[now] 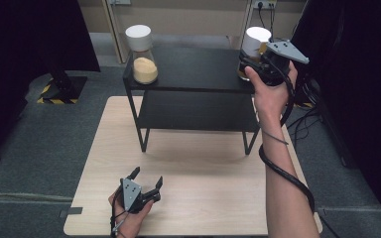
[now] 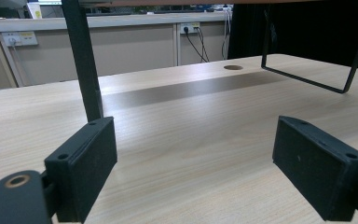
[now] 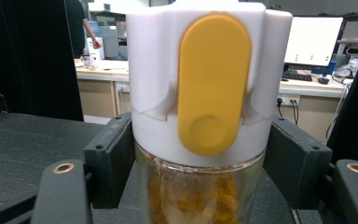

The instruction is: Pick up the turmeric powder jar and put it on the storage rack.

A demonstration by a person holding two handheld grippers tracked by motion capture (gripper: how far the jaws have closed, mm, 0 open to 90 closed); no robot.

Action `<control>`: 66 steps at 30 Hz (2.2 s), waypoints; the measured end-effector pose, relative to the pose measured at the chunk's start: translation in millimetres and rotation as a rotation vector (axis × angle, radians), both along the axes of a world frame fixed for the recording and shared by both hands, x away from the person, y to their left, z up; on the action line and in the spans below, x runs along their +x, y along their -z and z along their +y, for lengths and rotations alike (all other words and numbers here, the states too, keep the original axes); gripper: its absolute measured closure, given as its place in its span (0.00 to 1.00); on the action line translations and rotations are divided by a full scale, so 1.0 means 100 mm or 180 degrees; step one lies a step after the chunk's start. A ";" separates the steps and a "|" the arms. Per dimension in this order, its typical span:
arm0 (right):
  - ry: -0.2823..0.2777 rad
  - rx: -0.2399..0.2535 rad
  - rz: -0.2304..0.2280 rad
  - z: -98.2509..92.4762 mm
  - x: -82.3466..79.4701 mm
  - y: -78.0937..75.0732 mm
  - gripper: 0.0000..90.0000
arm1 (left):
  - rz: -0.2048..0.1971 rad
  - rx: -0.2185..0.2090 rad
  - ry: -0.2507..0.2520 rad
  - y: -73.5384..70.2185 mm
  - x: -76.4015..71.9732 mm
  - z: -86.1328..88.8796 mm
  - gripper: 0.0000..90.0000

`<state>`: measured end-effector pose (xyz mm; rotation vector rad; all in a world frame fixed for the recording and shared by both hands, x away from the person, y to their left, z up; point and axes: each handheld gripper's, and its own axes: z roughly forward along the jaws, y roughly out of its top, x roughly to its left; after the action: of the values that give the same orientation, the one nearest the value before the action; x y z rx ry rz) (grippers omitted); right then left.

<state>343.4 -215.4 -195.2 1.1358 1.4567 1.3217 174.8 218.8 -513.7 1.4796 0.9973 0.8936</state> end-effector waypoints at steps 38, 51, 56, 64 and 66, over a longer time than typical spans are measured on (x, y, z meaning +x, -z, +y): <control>-0.0244 0.0081 0.0169 -0.19 -0.25 -0.09 0.09 | 0.0001 0.0006 -0.0001 0.00 0.00 -0.01 0.15; -0.0246 0.0068 0.0121 -0.24 -0.41 0.03 0.09 | 0.0009 -0.0001 -0.0003 0.00 0.00 -0.01 0.15; -0.0275 0.0072 0.0098 -0.27 -0.49 0.07 0.09 | 0.0008 0.0006 -0.0002 0.00 0.00 -0.01 0.15; -0.0300 0.0038 0.0071 -0.30 -0.59 0.16 0.09 | 0.0005 0.0004 -0.0003 0.00 0.00 -0.01 0.15; -0.0308 0.0031 0.0070 -0.31 -0.60 0.18 0.09 | 0.0008 0.0011 -0.0003 -0.01 0.00 -0.01 0.15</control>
<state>283.3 -246.6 -213.5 1.1011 1.5397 1.3878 174.5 217.3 -513.1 1.4833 0.9989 0.8949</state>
